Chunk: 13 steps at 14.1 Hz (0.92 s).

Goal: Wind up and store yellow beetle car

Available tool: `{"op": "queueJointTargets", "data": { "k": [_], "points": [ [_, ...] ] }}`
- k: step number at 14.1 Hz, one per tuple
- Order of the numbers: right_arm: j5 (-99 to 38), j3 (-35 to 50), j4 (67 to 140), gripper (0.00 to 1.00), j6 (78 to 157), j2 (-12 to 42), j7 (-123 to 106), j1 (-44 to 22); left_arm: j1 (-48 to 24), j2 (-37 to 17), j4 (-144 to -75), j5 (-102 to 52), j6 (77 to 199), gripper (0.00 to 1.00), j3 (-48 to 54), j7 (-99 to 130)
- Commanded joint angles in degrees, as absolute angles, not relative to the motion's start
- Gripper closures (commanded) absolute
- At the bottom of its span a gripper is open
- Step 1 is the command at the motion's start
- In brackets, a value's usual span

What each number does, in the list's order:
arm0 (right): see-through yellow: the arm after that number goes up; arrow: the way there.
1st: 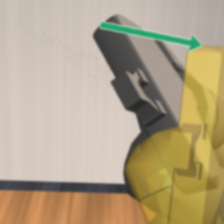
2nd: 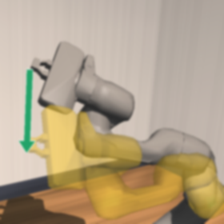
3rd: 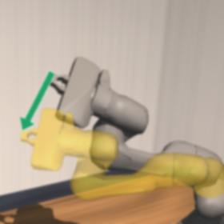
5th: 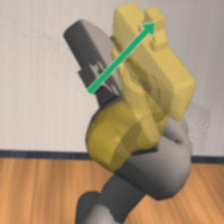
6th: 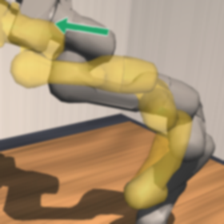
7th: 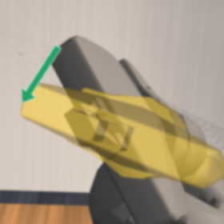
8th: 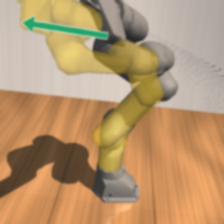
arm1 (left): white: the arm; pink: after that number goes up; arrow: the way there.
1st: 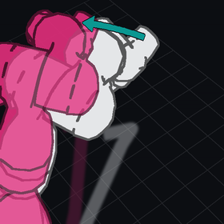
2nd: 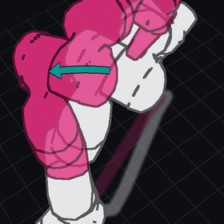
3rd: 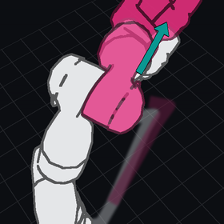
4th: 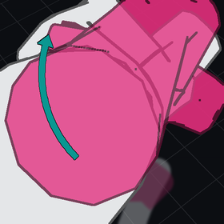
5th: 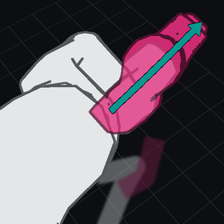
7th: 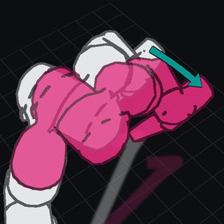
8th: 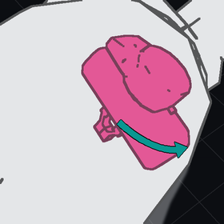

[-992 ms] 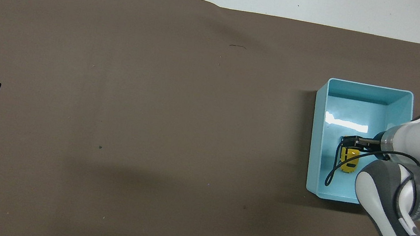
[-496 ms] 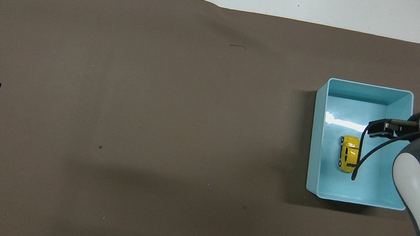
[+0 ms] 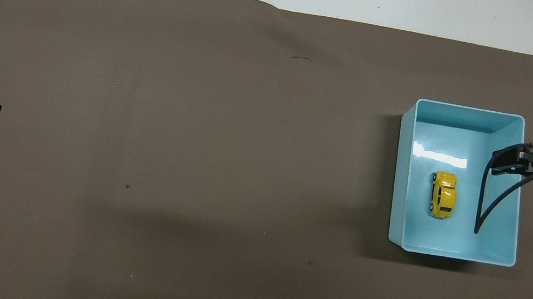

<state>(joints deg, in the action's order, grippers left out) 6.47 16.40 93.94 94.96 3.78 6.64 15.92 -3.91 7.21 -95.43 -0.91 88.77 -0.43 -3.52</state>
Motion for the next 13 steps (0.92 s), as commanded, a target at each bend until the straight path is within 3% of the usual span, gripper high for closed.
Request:
{"op": "queueJointTargets", "data": {
  "k": [1,7,11,13],
  "points": [
    [4.31,16.52,90.79,0.00,92.29,4.75,5.01,16.96,-2.90,7.47,-94.92,-0.88,87.63,0.00,0.09,-4.31],
    [2.81,14.94,90.09,0.00,92.02,4.39,2.02,15.74,-2.90,7.47,-94.92,-0.88,87.63,0.00,0.09,-4.31],
    [2.20,3.28,90.09,0.00,91.76,3.78,1.85,4.60,-2.90,7.47,-94.92,-0.88,87.63,0.00,0.09,-4.31],
    [0.45,1.15,90.09,0.00,91.50,3.17,1.85,3.08,-2.90,7.47,-94.92,-0.88,87.54,0.00,0.09,-4.31]
  ]
}}
